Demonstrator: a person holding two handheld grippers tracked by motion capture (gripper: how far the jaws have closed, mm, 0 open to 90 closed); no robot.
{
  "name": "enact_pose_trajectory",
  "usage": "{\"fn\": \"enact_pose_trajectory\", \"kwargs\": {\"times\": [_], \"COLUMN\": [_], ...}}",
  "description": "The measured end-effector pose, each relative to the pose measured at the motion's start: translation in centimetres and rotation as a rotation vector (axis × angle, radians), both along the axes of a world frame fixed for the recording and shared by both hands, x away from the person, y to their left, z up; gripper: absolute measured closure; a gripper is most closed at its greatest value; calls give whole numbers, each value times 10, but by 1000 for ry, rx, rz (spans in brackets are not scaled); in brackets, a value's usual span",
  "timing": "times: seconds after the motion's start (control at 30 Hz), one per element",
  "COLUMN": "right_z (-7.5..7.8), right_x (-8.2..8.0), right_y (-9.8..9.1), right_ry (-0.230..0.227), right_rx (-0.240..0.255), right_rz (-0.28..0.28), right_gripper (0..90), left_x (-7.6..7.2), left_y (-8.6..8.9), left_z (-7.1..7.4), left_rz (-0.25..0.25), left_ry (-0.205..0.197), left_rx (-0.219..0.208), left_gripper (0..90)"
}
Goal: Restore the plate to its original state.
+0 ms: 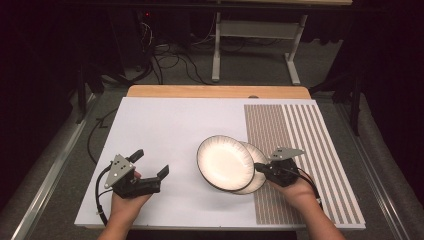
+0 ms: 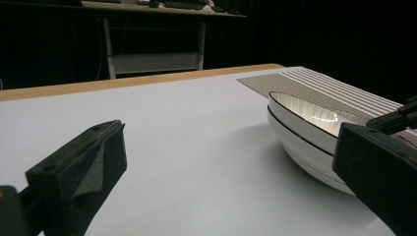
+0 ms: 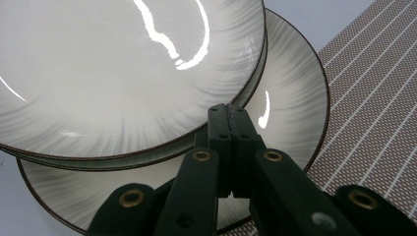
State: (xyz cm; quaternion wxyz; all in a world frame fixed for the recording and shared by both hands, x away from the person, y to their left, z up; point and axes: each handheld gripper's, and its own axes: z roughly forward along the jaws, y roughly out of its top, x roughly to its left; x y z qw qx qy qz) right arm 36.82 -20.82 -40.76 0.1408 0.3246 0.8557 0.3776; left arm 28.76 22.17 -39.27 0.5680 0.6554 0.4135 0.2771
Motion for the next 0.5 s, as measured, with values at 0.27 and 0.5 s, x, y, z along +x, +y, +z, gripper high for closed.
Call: {"fn": "enact_pose_trajectory", "kwargs": {"times": [0.27,0.5], "right_z": [0,0], "right_x": [0,0], "right_y": [0,-1], "right_ry": [-3,-7], "right_rx": [4,-7], "right_rz": [-2,-4], "right_gripper": [900,900], "left_x": [0,-1], "left_y": [-2,-3], "left_z": [0,1], "left_rz": [0,5], "left_ry": [3,-13], "left_rx": [6,22], "left_gripper": [4,2]}}
